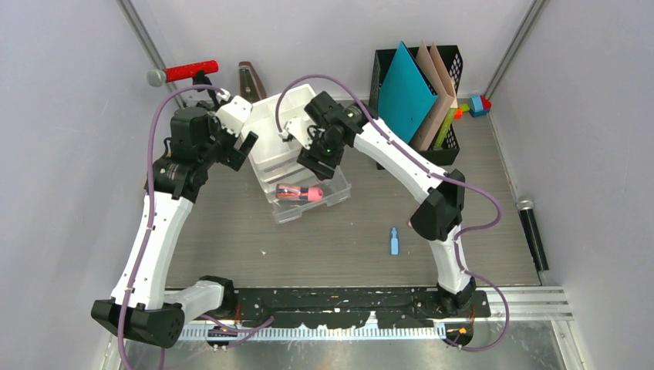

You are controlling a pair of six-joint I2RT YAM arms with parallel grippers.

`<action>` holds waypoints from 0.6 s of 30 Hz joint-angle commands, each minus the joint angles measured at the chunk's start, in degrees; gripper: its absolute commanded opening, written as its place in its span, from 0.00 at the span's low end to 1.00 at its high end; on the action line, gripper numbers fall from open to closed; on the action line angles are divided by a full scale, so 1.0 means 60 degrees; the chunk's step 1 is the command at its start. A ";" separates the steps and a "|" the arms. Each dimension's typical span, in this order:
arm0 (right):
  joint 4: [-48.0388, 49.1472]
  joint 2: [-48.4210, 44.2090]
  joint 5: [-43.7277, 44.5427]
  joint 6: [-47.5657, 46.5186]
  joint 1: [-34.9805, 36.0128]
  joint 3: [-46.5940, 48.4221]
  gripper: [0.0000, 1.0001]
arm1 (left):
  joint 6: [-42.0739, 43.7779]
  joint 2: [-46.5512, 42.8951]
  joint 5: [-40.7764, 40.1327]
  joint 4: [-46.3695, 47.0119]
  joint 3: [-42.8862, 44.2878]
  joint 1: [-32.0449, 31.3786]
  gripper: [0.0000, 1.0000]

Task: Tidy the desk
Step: Pick up the stationery from the drawer, then place the stationery in the storage box.

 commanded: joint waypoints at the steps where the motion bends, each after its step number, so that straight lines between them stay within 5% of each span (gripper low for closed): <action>1: -0.0592 -0.0071 0.0003 0.0271 0.0194 0.1507 0.06 | -0.0081 -0.0209 0.0158 0.0435 0.0095 0.0068 1.00; 18: 0.0321 0.0038 0.0718 -0.0030 0.0715 0.3977 0.05 | -0.2509 -0.0206 -0.1027 0.1068 -0.0113 0.0167 1.00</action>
